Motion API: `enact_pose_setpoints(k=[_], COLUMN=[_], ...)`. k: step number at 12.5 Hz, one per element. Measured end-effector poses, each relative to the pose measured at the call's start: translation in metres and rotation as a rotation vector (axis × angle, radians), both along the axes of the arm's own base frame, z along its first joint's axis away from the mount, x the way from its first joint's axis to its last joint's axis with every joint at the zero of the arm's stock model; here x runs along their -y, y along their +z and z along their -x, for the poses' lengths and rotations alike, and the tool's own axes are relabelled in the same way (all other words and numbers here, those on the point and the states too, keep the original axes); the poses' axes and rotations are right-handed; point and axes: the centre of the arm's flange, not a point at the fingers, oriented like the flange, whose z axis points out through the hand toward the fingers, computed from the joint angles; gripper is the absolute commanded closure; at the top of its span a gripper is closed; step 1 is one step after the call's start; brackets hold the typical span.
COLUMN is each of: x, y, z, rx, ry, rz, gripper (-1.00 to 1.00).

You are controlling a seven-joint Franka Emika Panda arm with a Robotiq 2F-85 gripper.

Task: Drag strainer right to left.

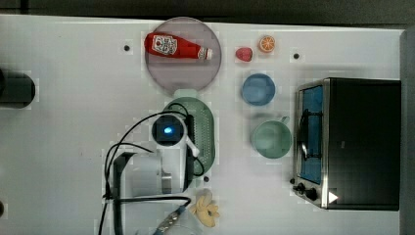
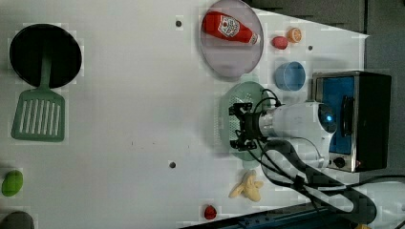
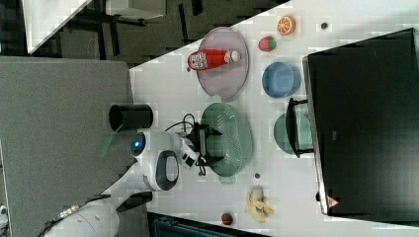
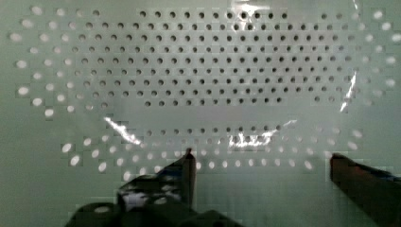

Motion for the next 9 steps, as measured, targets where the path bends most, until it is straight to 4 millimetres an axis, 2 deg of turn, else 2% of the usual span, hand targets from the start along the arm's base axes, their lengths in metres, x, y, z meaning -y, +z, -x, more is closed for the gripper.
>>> enact_pose_setpoints(k=[4,9], x=[-0.05,-0.136], y=[0.0,0.001], z=[0.01,0.019], rx=[-0.019,0.002], ry=[-0.009,-0.008], rz=[0.017,-0.009], gripper=[-1.0,-1.0])
